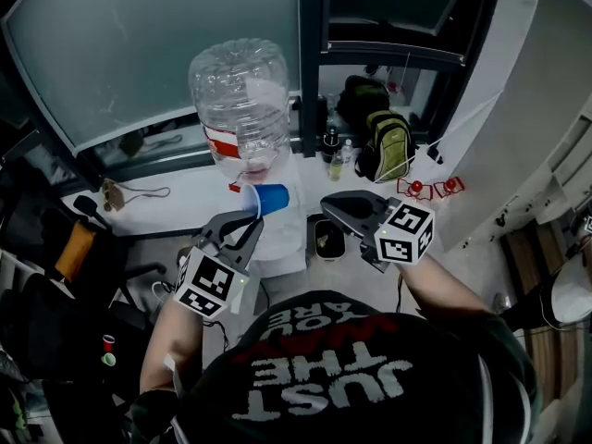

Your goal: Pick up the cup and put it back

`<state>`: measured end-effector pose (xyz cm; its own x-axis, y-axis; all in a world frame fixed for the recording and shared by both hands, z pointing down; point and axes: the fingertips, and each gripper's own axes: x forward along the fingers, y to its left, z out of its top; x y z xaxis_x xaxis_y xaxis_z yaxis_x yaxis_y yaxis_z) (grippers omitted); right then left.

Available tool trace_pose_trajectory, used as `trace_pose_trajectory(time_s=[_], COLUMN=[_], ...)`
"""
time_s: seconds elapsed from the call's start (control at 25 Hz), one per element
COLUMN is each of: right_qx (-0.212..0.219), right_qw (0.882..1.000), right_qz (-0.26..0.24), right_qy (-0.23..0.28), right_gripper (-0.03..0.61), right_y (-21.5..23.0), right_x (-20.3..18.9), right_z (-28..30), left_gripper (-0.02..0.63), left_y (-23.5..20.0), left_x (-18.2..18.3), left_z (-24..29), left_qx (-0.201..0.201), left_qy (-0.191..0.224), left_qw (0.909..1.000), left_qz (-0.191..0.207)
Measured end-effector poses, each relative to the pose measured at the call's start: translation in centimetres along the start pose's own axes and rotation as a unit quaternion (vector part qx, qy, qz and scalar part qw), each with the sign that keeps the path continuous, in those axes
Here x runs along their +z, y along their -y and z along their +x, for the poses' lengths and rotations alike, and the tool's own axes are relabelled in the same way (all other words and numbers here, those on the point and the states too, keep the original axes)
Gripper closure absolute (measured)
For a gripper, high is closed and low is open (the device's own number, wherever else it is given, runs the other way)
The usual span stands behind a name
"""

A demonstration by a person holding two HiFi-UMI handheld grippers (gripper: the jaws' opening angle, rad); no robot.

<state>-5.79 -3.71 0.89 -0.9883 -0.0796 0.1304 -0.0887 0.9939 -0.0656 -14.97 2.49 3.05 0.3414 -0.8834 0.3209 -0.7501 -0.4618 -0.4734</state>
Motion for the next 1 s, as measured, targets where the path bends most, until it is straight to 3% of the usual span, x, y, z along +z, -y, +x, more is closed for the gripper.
trace_pose_trajectory(time_s=[0.6, 0.8, 1.0], right_qx=[-0.008, -0.007, -0.007], right_qw=[1.000, 1.000, 0.999], right_qz=[-0.003, 0.011, 0.032], right_qy=[-0.003, -0.008, -0.019], right_gripper=[0.546, 0.545, 0.546], right_y=[0.7, 1.1, 1.8], right_x=[-0.4, -1.3, -4.6], right_z=[-0.3, 0.1, 0.9], left_gripper=[0.600, 0.600, 0.601], left_y=[-0.2, 0.9, 3.2], left_x=[-0.5, -2.8, -7.5], left_z=[1.3, 2.7, 5.3], left_qx=[-0.007, -0.023, -0.052], left_qy=[-0.011, -0.041, -0.080], left_qw=[0.9998, 0.9989, 0.9951], left_qz=[0.013, 0.001, -0.025])
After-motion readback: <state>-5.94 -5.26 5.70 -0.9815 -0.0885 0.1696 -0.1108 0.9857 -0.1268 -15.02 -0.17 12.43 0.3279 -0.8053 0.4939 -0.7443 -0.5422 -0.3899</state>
